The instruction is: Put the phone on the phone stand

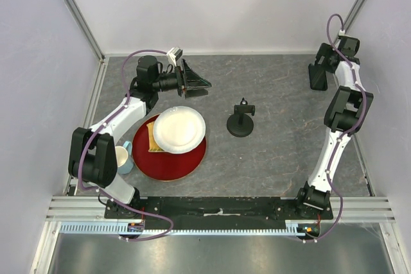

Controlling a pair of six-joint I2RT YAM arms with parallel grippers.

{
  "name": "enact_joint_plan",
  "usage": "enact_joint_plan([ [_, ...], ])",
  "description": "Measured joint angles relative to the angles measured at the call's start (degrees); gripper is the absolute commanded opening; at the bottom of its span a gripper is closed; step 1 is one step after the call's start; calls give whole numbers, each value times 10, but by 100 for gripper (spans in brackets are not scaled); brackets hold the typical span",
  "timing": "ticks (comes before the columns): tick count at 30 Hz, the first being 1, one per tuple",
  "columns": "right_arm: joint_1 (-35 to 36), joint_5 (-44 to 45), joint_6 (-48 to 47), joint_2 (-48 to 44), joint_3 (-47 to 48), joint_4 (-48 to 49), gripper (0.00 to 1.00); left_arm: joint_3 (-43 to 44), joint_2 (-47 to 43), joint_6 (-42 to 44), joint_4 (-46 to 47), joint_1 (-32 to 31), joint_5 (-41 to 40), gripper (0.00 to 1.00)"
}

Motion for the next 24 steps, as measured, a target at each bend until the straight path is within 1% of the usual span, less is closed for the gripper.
enact_joint_plan([
  [5,33,27,-53,-9,-35,21,98,0,0,0,0,0,0,77],
  [7,49,43,-58,-9,-45,24,98,-1,0,0,1,0,0,78],
  [12,74,91,-35,-10,-70,46,98,-4,0,0,0,-1,0,77],
  [14,76,138,-7,-10,-74,48,97,-4,0,0,1,-2,0,77],
  [16,74,198,30,-10,-74,48,89,-4,0,0,0,-2,0,77],
  [18,71,252,75,-11,-74,48,85,-4,0,0,1,-3,0,77],
  [19,69,269,90,-11,-74,48,78,-4,0,0,1,-4,0,77],
  [21,66,311,144,-11,-75,49,72,-5,0,0,0,-5,0,77],
  [22,65,316,148,-11,-75,49,54,-5,0,0,1,-5,0,77],
  [23,63,331,171,-11,-76,51,41,-5,0,0,1,-6,0,77],
  [24,62,341,181,-11,-76,53,32,-5,0,0,0,-7,0,77],
])
